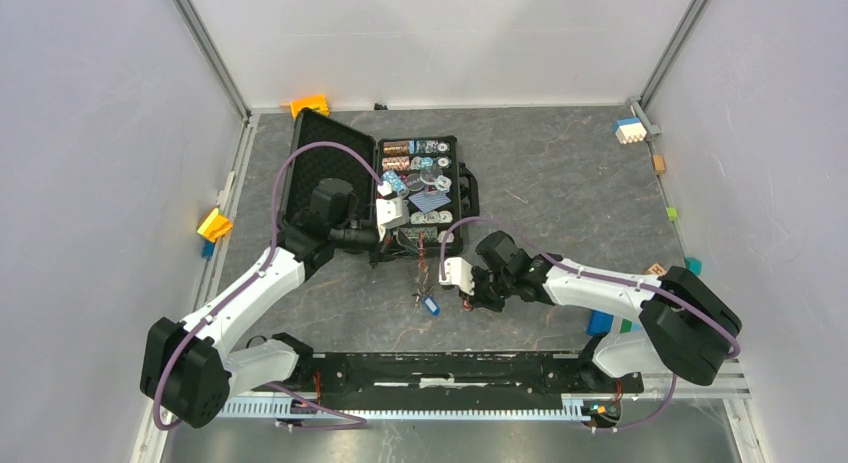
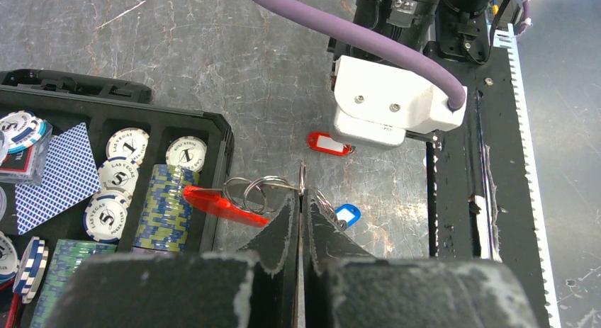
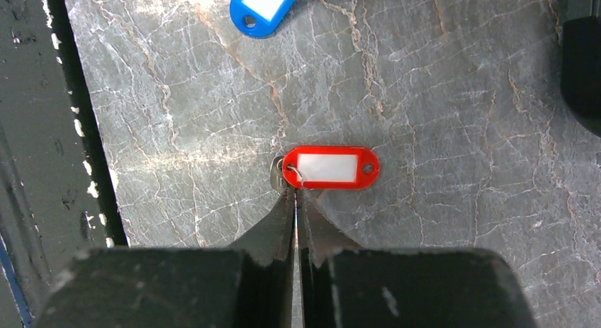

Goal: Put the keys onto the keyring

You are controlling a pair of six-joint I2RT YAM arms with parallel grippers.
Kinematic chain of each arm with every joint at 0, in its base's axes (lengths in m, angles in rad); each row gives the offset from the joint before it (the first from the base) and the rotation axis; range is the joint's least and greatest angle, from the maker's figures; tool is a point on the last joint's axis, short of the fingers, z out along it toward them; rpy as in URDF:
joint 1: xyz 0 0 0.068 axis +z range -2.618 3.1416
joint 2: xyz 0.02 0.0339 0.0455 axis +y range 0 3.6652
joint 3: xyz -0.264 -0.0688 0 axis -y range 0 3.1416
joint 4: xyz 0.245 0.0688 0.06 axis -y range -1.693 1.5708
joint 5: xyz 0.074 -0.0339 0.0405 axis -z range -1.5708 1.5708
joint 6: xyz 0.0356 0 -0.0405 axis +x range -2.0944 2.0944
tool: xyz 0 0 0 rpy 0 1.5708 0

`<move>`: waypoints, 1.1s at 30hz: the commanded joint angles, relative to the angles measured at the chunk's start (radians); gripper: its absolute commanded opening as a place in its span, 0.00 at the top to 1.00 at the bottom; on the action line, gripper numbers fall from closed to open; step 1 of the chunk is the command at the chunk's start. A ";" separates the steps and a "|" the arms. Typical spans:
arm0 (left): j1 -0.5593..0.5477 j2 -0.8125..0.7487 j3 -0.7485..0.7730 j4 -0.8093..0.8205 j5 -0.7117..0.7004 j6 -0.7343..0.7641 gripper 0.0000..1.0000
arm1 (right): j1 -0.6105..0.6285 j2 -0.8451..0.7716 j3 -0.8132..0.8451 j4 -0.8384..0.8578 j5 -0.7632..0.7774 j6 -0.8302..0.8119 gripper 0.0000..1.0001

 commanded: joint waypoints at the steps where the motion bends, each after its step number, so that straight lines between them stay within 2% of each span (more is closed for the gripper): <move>1: 0.006 -0.020 0.005 0.034 0.034 0.045 0.98 | -0.018 0.006 0.043 0.006 -0.036 0.002 0.91; 5: 0.006 -0.020 0.004 0.034 0.034 0.046 0.98 | -0.040 0.014 0.046 0.006 -0.059 0.013 0.67; 9: 0.006 -0.020 0.001 0.034 0.035 0.050 0.98 | -0.044 0.022 0.044 0.012 -0.084 0.018 0.56; 13: 0.005 -0.020 0.000 0.034 0.036 0.051 0.98 | -0.044 0.045 0.045 0.019 -0.106 0.025 0.56; 27: 0.006 -0.019 -0.003 0.033 0.037 0.052 0.98 | -0.044 0.080 0.067 0.025 -0.131 0.040 0.68; 33: 0.005 -0.019 -0.005 0.034 0.036 0.052 0.98 | -0.044 0.079 0.086 0.020 -0.131 0.048 0.69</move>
